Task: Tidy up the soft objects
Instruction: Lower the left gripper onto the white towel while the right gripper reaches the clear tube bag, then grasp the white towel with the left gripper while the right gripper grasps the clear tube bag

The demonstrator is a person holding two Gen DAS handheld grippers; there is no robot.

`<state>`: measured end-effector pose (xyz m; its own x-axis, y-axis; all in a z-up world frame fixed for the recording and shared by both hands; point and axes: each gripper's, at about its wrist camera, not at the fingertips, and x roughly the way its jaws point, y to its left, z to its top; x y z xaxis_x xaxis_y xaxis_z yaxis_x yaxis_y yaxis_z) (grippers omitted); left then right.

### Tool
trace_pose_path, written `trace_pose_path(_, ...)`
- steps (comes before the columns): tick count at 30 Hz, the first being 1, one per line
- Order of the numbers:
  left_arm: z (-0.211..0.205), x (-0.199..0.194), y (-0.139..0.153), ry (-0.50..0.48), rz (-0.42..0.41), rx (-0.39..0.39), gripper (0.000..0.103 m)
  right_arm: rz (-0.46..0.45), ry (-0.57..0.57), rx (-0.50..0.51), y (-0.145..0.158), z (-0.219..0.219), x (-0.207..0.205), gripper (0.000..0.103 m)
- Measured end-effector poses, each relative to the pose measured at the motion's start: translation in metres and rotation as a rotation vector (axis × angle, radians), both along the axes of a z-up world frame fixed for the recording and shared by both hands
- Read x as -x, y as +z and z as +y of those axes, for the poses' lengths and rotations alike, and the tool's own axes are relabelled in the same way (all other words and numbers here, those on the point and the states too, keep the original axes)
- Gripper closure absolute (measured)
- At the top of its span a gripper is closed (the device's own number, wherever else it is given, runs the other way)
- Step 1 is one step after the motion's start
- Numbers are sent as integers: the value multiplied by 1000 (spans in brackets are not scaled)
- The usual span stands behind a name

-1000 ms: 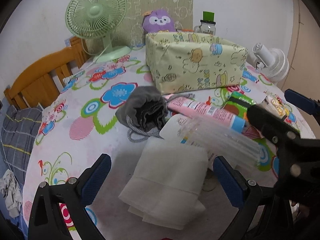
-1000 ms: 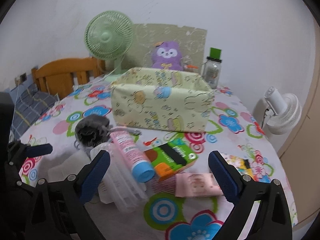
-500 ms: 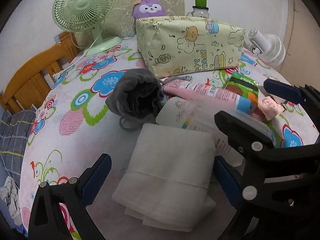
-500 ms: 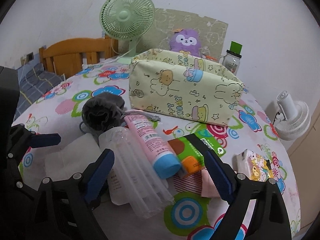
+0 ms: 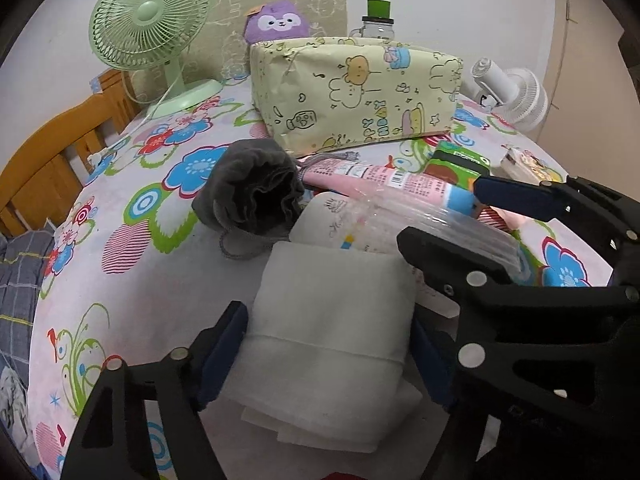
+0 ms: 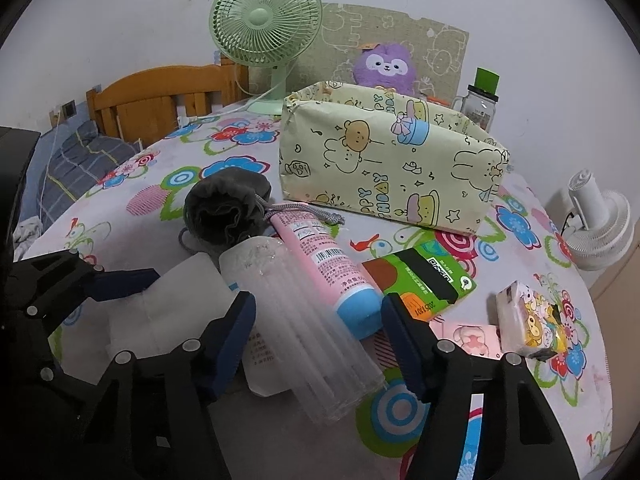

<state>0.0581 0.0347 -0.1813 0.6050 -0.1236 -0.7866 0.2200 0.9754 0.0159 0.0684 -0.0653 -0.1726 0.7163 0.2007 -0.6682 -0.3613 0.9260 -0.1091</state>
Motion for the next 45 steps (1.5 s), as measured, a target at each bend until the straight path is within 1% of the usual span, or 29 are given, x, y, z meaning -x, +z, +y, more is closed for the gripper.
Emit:
trace_pose_path(3,-1,2,0,-2,-5,12,28,16,-19,-11,-1,-3,1,37)
trace_pose_path(4,0,3,0,-2,-7,16,28,29,-15,-19,-2,-3,2,41)
trace_pose_path(6,-1,4,0,-3,-10,17,30,43,-12,-25,-2,-4,2,47)
trace_pose_path(8,-2,5,1,-6,-11,11,31,54,-8,-31,-2,-5,4,50)
trace_pose_path(10,-4,7,1,-9,-14,3,32,63,-13,-40,-3,-6,6,52)
trace_pose_path(13,-4,7,2,-12,-12,3,32,79,-16,-59,-4,-7,7,57)
trace_pose_path(16,-5,7,2,-12,-21,-5,36,85,-8,-82,-4,-8,7,66)
trace_pose_path(19,-7,8,4,0,-36,-21,40,74,-7,-91,-2,-8,10,79)
trace_pose_path(21,-7,9,6,4,-45,-17,42,62,-6,-94,1,-8,12,91)
trace_pose_path(22,-7,9,7,6,-47,-18,42,60,-5,-93,2,-7,13,92)
trace_pose_path(23,-8,9,8,7,-48,-19,43,57,-5,-93,2,-7,13,97)
trace_pose_path(24,-7,9,8,10,-48,-22,44,57,-3,-94,2,-7,14,99)
trace_pose_path(32,-8,15,11,29,-58,-31,45,42,0,-101,6,-8,21,100)
trace_pose_path(39,-4,20,20,42,-74,-14,45,12,-15,-107,15,-12,27,100)
trace_pose_path(42,-5,21,16,43,-63,-30,45,38,9,-107,15,-11,27,101)
trace_pose_path(45,-4,22,12,48,-49,-31,45,47,0,-80,12,-11,26,99)
